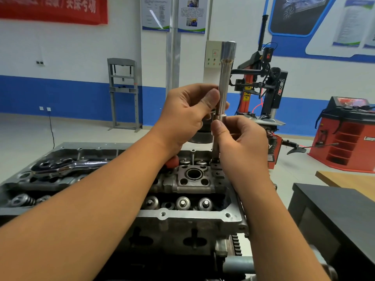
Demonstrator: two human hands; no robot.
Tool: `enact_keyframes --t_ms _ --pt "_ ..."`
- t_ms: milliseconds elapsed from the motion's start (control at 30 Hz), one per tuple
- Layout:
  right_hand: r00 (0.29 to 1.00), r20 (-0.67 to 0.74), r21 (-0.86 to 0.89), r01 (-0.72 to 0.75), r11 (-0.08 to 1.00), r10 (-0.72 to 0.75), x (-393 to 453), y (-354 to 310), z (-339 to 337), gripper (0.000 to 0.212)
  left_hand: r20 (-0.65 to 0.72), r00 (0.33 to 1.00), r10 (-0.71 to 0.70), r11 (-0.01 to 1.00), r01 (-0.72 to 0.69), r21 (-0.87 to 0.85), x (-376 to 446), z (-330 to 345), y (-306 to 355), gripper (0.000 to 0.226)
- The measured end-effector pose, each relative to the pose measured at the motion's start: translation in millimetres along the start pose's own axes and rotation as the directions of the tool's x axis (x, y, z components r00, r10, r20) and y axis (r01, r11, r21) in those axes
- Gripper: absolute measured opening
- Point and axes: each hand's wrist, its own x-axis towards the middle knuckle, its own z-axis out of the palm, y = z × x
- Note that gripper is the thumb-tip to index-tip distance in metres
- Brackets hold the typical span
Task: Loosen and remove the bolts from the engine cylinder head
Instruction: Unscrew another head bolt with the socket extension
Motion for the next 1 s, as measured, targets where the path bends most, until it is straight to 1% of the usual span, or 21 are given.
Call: enact_keyframes --t_ms 100,167,233,267,333,400,433,500,567,633,700,800,867,900,967,1000 --pt "0.999 0.035 0.011 0.008 1.0 -0.009 0.3 -0.4 -0.6 0.009 0.028 0.999 -0.019 1.0 0.019 0.003 0.1 -1.5 0.5 0.023" --pt "1.0 0.011 0.018 0.014 1.0 -0.014 -0.1 0.8 -1.1 0.009 0.0 1.0 -0.02 1.0 0.02 0.007 0.8 -1.4 1.0 0.019" --pt "0.999 -0.02 0.021 0.028 0.999 -0.027 -0.3 2.0 -1.4 0.015 -0.023 1.0 -0.013 0.999 0.014 0.03 0.0 -1.4 1.2 0.021" --pt "0.999 -0.011 0.026 0.039 0.999 -0.039 0.3 1.8 -1.2 0.014 -0.021 1.0 -0.008 0.999 0.008 0.041 -0.1 -1.4 1.4 0.021" --pt "0.997 0.054 0.016 0.046 0.999 -0.047 1.5 -0.1 -1.1 0.01 0.011 1.0 -0.014 1.0 0.014 0.013 0.3 -0.6 0.7 0.019" --pt "0.993 0.111 0.017 0.045 0.999 -0.047 1.5 -0.8 -1.0 0.014 0.035 0.999 -0.025 1.0 0.026 -0.016 -0.7 0.4 -0.1 0.022" --pt "0.992 0.117 0.036 0.04 0.999 -0.044 1.3 -1.4 -1.2 0.014 0.035 0.999 -0.021 1.0 0.022 -0.016 -0.8 0.8 0.1 0.022" --pt "0.996 0.085 0.056 0.037 0.998 -0.042 1.3 -0.9 -1.3 0.009 0.01 1.0 0.008 1.0 -0.008 0.006 -0.8 0.8 0.6 0.019" --pt "0.999 0.013 0.011 0.048 0.999 -0.048 0.4 -0.1 -1.3 0.018 -0.04 0.999 0.029 0.999 -0.028 0.039 -1.8 1.7 1.7 0.023" --pt "0.999 -0.011 -0.025 0.043 0.999 -0.043 0.5 0.1 -1.0 0.018 -0.068 0.997 0.039 0.999 -0.036 0.038 -1.5 2.1 0.9 0.018" --pt "0.999 0.023 -0.045 0.043 0.998 -0.042 0.1 0.2 -1.0 0.012 -0.058 0.998 0.022 1.0 -0.022 -0.001 -0.6 2.2 -0.5 0.005" --pt "0.991 0.126 -0.036 0.041 0.999 -0.036 0.7 -2.5 -2.1 0.013 -0.021 0.999 -0.04 0.999 0.04 -0.028 -1.0 2.9 0.6 0.022" --pt "0.987 0.155 -0.034 0.036 0.999 -0.031 0.6 -3.3 -2.4 0.008 -0.031 0.998 -0.054 0.998 0.053 -0.013 -1.9 3.6 3.1 0.023" --pt "0.991 0.13 -0.045 0.042 0.998 -0.036 0.5 -3.4 -2.3 0.005 -0.051 0.998 -0.047 0.999 0.047 -0.008 -1.6 3.5 3.2 0.021" --pt "0.999 0.021 -0.064 0.041 0.997 -0.039 -1.6 -2.9 -2.0 0.016 -0.095 0.995 -0.028 0.999 0.033 0.044 -2.9 3.3 4.6 0.021" --pt "0.999 -0.011 -0.048 0.034 0.998 -0.035 -2.0 -2.9 -1.9 0.017 -0.103 0.994 -0.02 0.997 0.027 0.068 -3.1 3.1 5.3 0.021"
